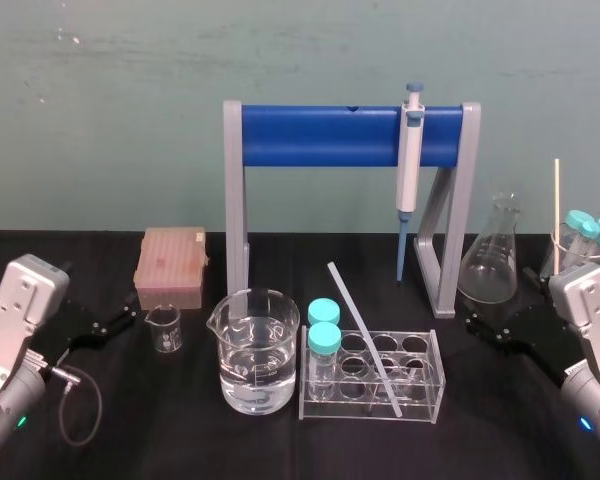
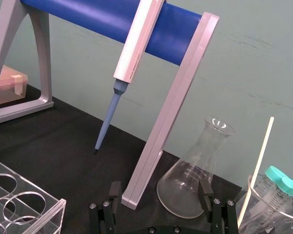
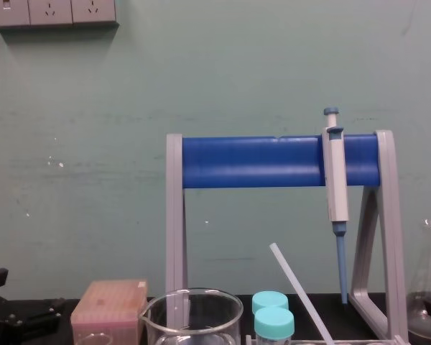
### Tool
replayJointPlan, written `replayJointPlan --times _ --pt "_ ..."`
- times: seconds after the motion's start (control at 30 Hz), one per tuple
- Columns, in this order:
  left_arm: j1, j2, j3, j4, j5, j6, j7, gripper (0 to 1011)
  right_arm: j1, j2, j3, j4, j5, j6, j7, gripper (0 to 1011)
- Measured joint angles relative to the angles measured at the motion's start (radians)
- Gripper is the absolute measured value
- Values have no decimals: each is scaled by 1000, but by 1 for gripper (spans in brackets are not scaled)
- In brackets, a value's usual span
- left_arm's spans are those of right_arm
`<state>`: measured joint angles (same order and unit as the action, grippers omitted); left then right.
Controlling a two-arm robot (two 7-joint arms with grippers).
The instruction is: Pick up the stirring rod with one hand, then place it down.
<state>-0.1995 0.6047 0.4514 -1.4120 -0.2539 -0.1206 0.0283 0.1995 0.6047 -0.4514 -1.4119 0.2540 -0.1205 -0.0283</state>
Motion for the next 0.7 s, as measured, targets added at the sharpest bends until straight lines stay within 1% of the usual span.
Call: replayJointPlan --times 0.7 --pt "0 0 0 0 0 0 0 1000 0 0 0 0 0 0 0 1000"
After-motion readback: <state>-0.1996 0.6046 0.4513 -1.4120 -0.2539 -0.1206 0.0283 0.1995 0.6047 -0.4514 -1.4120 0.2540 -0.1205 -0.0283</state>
